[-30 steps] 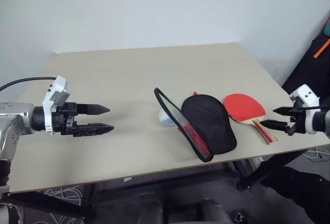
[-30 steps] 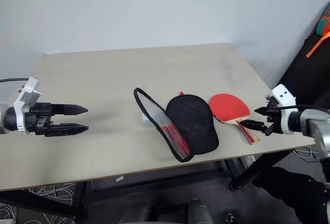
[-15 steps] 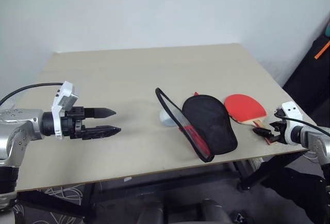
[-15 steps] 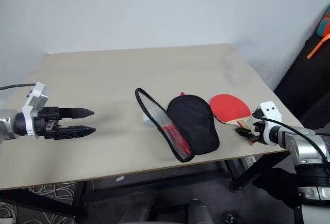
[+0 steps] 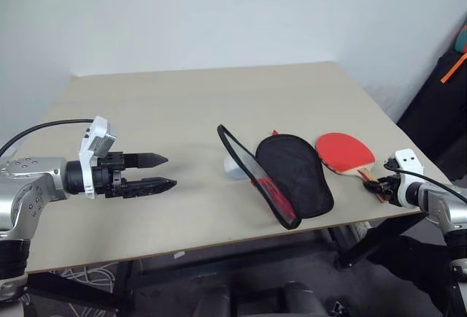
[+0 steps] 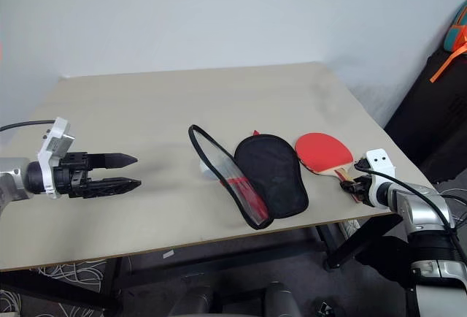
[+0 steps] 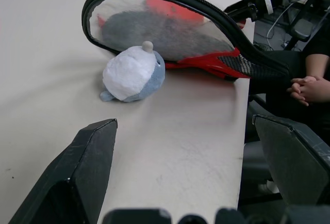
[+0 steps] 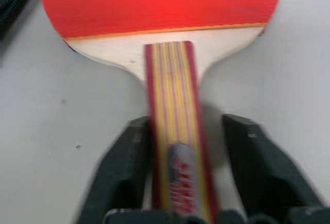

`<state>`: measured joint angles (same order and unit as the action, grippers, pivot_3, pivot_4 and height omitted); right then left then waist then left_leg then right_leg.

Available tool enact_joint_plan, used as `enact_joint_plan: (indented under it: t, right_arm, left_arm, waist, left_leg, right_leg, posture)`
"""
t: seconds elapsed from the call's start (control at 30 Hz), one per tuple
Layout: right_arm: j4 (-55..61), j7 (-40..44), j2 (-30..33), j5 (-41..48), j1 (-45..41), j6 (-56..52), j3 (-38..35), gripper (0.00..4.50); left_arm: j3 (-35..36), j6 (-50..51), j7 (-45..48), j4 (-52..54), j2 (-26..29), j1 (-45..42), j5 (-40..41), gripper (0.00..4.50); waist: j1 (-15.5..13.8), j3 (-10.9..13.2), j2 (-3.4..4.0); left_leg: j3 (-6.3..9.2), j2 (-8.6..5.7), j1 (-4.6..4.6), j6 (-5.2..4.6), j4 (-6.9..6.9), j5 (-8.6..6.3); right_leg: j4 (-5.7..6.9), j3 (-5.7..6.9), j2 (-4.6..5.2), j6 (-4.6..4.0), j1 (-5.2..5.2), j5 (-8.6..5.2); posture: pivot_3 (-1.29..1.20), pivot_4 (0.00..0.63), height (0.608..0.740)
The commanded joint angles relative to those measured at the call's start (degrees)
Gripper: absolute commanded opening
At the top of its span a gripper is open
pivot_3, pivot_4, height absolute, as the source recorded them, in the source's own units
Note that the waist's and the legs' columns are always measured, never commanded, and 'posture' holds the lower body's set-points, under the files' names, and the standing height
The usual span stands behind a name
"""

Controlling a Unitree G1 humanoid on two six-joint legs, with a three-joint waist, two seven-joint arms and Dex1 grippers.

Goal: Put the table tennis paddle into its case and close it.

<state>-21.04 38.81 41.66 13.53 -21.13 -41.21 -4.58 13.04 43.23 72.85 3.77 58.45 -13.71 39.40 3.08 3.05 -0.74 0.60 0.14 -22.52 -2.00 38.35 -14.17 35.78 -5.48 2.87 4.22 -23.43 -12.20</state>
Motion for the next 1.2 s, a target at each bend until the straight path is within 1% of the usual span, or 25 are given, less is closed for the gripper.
enact_joint_plan:
  t: [0.03,0.17,0.27,0.37,0.47,0.57,0.67,0.87,1.2]
  right_arm:
    - [1.1,-1.2,-0.5,0.1,-1.3,-0.8,-1.4,1.2]
    - [5.0,-4.3,-1.8,1.8,-3.3,-3.7,-4.8,1.2]
    - [12.6,-7.4,-4.8,4.4,-5.0,-9.0,-6.7,1.2]
    - [22.5,-10.5,-9.6,6.6,-5.4,-15.3,-5.6,1.2]
    - [31.3,-15.5,-16.9,7.9,-5.4,-21.5,-3.3,1.2]
    - [36.2,-19.6,-22.4,7.6,-4.4,-25.1,-1.4,1.2]
    - [39.2,-23.6,-26.1,5.8,-1.7,-27.1,1.4,1.2]
    - [42.2,-28.0,-28.7,4.1,2.5,-27.9,3.2,1.2]
    - [45.9,-29.7,-28.8,4.0,5.2,-29.8,3.3,1.2]
  left_arm:
    - [2.3,0.1,-0.5,1.5,-0.2,-0.5,1.5,4.5]
    - [2.2,0.2,-1.0,1.7,-0.4,-0.4,1.7,4.5]
    - [2.2,0.1,-1.3,1.7,-0.6,-0.1,1.8,4.5]
    - [2.0,0.2,-1.6,1.9,-0.7,-0.1,2.1,4.5]
    - [1.6,0.3,-1.8,1.7,-0.7,-0.6,2.0,4.5]
    - [1.4,0.3,-1.8,1.5,-0.7,-1.1,2.0,4.5]
    - [1.5,0.7,-2.1,2.0,-0.9,-1.0,2.4,4.5]
    - [2.2,1.3,-2.7,3.1,-0.9,0.4,3.1,4.5]
    - [2.1,1.8,-3.1,3.1,-0.8,0.0,3.3,4.5]
  waist:
    - [0.0,0.0,-0.01]
    - [0.1,0.0,0.01]
    - [0.1,0.0,0.09]
    - [0.2,0.0,0.11]
    - [0.1,0.0,0.09]
    - [-0.1,0.0,0.09]
    - [-0.4,0.0,0.06]
    - [-0.2,0.0,0.06]
    - [-0.1,0.0,0.06]
  left_leg:
    - [0.0,0.0,0.0,0.0,0.0,0.0]
    - [-0.01,0.0,0.0,0.0,0.0,0.0]
    - [-0.01,0.0,-0.03,0.0,-0.01,0.0]
    - [0.0,0.03,-0.05,0.0,-0.06,0.0]
    - [0.04,0.1,-0.06,0.0,-0.07,0.0]
    - [0.05,0.1,-0.07,0.01,-0.07,0.0]
    - [0.09,0.01,-0.11,0.01,-0.03,0.0]
    - [0.05,-0.05,-0.1,0.01,-0.03,0.0]
    - [0.08,0.03,-0.09,0.02,-0.06,0.0]
  right_leg:
    - [0.0,0.0,0.0,0.0,0.0,0.0]
    - [0.01,0.0,0.0,0.0,0.0,0.0]
    - [0.03,-0.01,0.0,0.02,-0.06,0.02]
    - [0.04,-0.03,-0.04,0.04,-0.12,0.03]
    - [0.04,0.01,-0.1,0.03,-0.13,0.04]
    - [0.04,0.02,-0.09,0.02,-0.12,0.04]
    - [0.01,0.07,0.02,0.03,-0.09,0.04]
    - [0.03,0.06,0.12,0.03,-0.12,0.04]
    - [0.01,0.1,0.03,0.01,-0.13,0.04]
  posture:
    - [0.0,0.0,0.74]
    - [0.0,0.0,0.74]
    - [0.0,0.0,0.74]
    - [0.0,0.0,0.74]
    - [0.0,0.0,0.74]
    - [0.0,0.0,0.74]
    - [0.0,0.0,0.74]
    - [0.0,0.0,0.74]
    - [0.0,0.0,0.74]
